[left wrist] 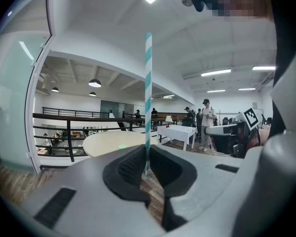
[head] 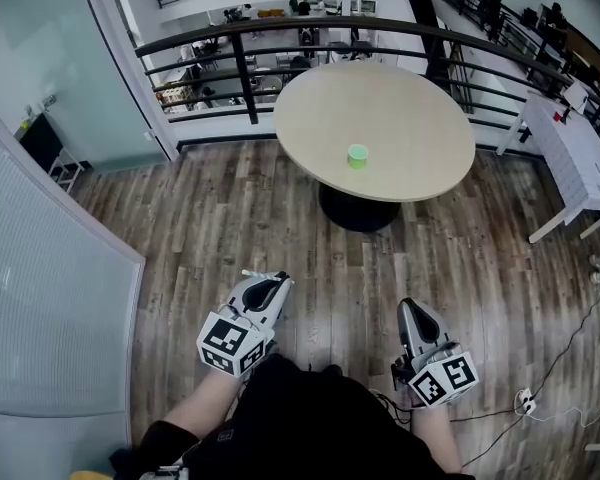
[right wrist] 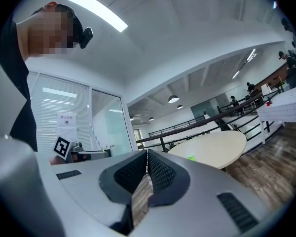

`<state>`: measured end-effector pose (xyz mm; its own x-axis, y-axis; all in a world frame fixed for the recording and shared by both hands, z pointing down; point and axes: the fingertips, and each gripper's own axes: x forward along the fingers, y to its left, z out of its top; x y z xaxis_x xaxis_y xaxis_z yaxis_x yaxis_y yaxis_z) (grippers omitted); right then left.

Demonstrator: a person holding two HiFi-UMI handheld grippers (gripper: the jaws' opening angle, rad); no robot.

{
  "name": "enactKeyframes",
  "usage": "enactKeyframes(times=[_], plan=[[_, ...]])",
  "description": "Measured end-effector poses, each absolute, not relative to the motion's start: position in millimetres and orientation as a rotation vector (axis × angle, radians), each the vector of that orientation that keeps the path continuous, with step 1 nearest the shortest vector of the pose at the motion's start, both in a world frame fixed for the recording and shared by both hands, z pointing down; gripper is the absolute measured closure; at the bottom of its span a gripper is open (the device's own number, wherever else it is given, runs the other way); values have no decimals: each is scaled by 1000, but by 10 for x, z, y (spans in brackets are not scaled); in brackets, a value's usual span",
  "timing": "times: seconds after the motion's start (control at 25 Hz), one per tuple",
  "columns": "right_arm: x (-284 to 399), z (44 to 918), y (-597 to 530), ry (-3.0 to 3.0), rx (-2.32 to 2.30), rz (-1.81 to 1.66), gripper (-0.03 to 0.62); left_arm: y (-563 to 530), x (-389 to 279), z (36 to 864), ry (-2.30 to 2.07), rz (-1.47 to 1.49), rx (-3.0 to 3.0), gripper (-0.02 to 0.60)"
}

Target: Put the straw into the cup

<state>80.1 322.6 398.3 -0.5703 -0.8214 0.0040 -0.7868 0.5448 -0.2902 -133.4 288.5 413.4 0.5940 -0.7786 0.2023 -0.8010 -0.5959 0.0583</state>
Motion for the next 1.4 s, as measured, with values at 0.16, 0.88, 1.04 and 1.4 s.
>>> enactKeyframes(times=[0.16, 0.88, 1.04, 1.4], plan=[[1000, 4065, 3283, 2658, -1395, -400, 571, 2903, -1152, 4113, -1331, 253, 2697, 552], [1368, 4219, 2538, 2618, -1474, -477, 571, 2136, -799, 4310, -1273, 226, 2666, 552], [1348, 4237, 2160, 2616, -1485, -478, 571, 1745, -820, 4334, -1261, 222, 2672, 552], [1103, 4243, 1278, 2594, -1517, -506, 571, 820, -989, 4312, -1198, 224, 2704, 552]])
